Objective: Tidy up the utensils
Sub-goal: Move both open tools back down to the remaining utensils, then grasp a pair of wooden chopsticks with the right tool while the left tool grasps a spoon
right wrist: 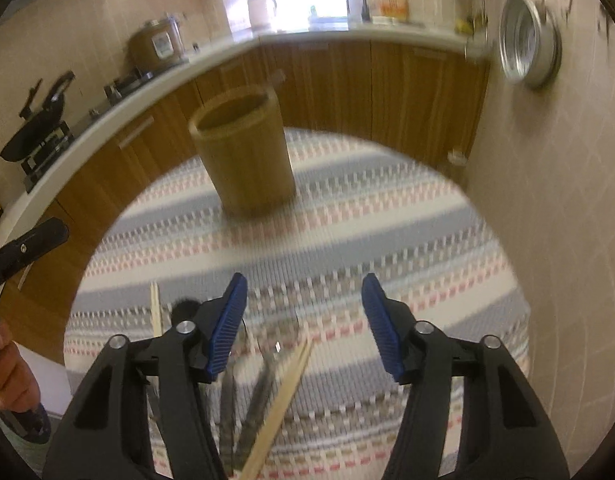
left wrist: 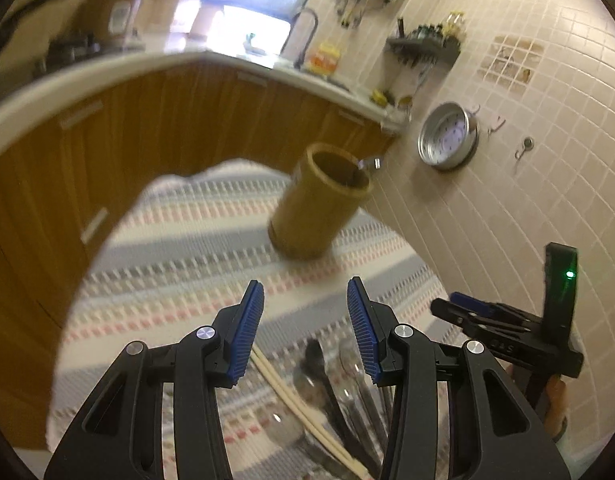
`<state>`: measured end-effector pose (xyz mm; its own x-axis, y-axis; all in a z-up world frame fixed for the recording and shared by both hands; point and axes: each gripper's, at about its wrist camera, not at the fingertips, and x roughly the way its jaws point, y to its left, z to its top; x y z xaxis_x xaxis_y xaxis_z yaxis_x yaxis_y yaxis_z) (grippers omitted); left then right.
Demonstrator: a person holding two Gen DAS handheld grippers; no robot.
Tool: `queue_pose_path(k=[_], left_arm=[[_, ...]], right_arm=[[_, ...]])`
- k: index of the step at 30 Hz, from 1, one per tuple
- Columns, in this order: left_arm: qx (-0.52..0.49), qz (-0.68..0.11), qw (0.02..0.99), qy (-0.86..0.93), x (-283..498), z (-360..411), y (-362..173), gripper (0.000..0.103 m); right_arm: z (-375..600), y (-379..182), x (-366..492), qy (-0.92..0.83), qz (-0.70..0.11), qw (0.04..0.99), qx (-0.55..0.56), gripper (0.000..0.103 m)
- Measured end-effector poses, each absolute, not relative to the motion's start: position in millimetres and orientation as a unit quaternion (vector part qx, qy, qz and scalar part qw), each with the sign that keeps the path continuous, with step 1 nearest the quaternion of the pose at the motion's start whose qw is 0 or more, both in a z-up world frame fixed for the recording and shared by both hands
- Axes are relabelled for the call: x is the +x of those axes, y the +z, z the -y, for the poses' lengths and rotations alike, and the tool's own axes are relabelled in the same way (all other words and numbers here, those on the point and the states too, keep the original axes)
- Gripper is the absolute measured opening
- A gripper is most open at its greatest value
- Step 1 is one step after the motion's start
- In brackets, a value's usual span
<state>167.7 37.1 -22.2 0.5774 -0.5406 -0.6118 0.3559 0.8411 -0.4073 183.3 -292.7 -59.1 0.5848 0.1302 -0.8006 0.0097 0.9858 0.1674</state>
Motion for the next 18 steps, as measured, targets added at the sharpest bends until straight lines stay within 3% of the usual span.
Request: queue_pose_path(k=[5, 18], left_arm=[[-0.136, -0.436, 0.845, -0.277, 178, -25, -59, 0.041], [-0.143, -0.496, 0.805, -0.293, 199, -13, -108, 0.038]], right_arm=[[294, -100, 186, 0.051, -0.523, 0.845, 0.101, 0.037], [282, -133, 197, 0.045, -0.577, 0.81, 0.096, 0.032]])
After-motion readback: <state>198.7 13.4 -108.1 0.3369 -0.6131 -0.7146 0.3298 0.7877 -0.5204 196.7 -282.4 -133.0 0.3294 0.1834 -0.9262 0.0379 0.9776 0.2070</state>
